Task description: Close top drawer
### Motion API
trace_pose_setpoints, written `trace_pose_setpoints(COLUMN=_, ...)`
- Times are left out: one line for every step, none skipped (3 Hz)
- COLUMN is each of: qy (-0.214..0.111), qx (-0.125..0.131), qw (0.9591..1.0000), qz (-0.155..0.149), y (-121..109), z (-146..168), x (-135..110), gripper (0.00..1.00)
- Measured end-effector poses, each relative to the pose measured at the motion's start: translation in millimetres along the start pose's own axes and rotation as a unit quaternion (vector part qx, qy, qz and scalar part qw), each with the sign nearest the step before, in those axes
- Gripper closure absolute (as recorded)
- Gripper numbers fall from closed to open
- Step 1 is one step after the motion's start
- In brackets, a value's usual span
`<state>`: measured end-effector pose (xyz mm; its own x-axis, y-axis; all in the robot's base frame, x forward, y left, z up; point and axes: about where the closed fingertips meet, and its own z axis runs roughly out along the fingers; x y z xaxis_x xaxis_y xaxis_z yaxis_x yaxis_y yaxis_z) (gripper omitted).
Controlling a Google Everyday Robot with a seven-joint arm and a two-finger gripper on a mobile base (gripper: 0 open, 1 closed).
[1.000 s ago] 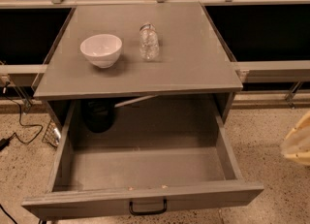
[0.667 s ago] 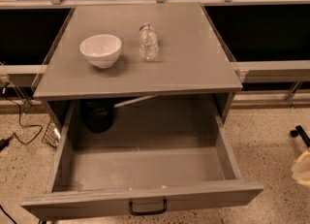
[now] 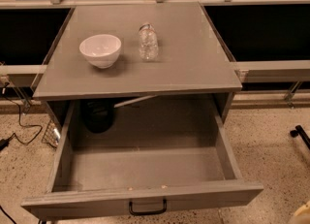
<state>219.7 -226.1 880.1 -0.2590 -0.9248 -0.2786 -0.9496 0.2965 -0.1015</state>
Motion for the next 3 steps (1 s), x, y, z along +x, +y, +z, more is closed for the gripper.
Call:
trace_pose_setpoints(qy=-0.018, qx=-0.002, qw=0.9998, qz=-0.001, y=13.4, z=32.9, x=3.6, gripper=1.0)
trace_pose_setpoints(qy=-0.046, qx=0.014, qw=0.9989, qz=-0.001, y=5.7, z=103.3, x=-7.0, gripper=1.0)
trace_pose_setpoints(qy=-0.046, qx=0.014, qw=0.9989, qz=-0.001, y=5.7, z=103.3, x=-7.0, gripper=1.0)
